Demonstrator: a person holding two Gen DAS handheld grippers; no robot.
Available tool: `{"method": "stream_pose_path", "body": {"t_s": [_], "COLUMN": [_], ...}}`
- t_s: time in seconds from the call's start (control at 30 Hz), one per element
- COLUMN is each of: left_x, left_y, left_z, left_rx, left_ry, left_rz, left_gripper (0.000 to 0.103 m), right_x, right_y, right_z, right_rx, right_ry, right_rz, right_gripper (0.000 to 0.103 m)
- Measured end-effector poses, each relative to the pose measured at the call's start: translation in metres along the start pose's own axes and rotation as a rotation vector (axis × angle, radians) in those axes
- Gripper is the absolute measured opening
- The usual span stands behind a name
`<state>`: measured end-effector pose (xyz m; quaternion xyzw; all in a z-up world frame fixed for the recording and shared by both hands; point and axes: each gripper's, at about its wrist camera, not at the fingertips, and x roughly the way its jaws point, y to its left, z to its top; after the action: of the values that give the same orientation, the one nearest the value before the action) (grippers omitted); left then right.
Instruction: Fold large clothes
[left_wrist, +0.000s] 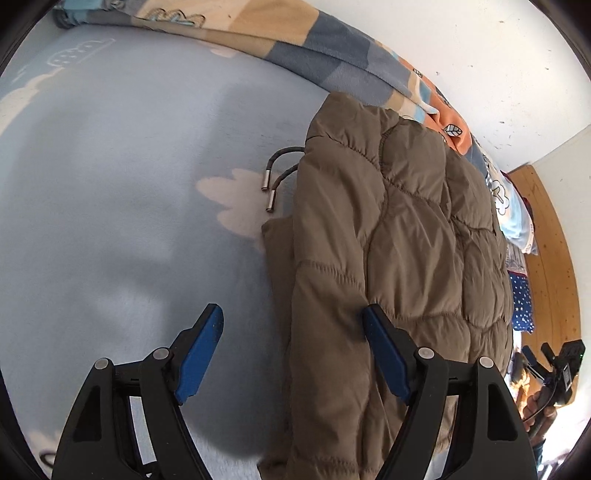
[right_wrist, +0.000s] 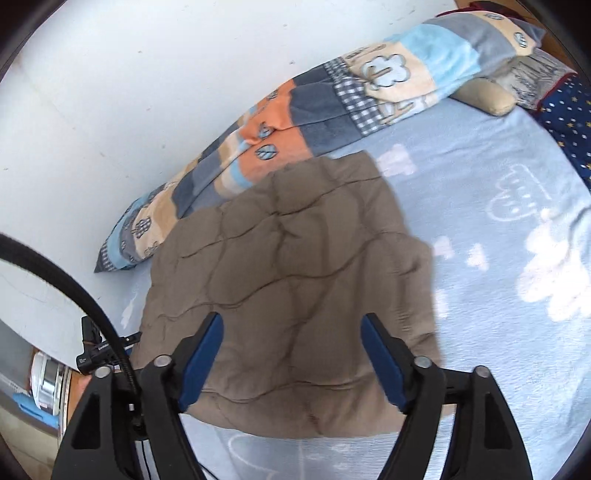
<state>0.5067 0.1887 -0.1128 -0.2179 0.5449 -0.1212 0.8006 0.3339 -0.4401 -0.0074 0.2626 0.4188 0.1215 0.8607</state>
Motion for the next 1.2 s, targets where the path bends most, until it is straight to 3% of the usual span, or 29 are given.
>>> {"method": "stream_pose_path", "body": {"t_s": [0.07,0.17,0.33,0.5,0.7,0.8,1.2], "left_x": [0.013,0.03,0.038,0.048,0.06,0.065,0.088], "left_y": [0.007,0.02,0.02,0.016,0.01,0.008,-0.004], "left_z": [0.008,0.016,0.023,0.038,0.048,0.054,0.075], "left_rx": [0.004,0.005,0.07,0.097,0.115,0.12,0.14], "left_ry": [0.039,0.106,0.127,0.162,0.191,0.203,0.239], "left_rz": [-0.009,-0.063,-0.115,-0.16,-0.197,-0.215,-0.271], "left_gripper": [0.092,0.1,0.1,0.1,0.099,0.099,0.099], "right_x": [-0.005,-0.006,-0.003,0.015,0.027,0.051,0.15], "right_y": [-0.009,-0.025,-0.043,-0.071,-0.112,-0.129,-0.104], "right_z": [0.002,0.005,0.009,0.013,0.029,0.031,0.055], "right_rx": [0.011,0.038,0.055,0.097,0.145,0.179,0.022], "right_ry": [-0.009,0.011,0.031,0.107,0.109,0.153,0.365], "right_rz": [-0.013,-0.021,0.044,0.171,0.177,0.213,0.354], "right_gripper": [0.088,0.091,0.092,0.094,0.102,0.103,0.103]}}
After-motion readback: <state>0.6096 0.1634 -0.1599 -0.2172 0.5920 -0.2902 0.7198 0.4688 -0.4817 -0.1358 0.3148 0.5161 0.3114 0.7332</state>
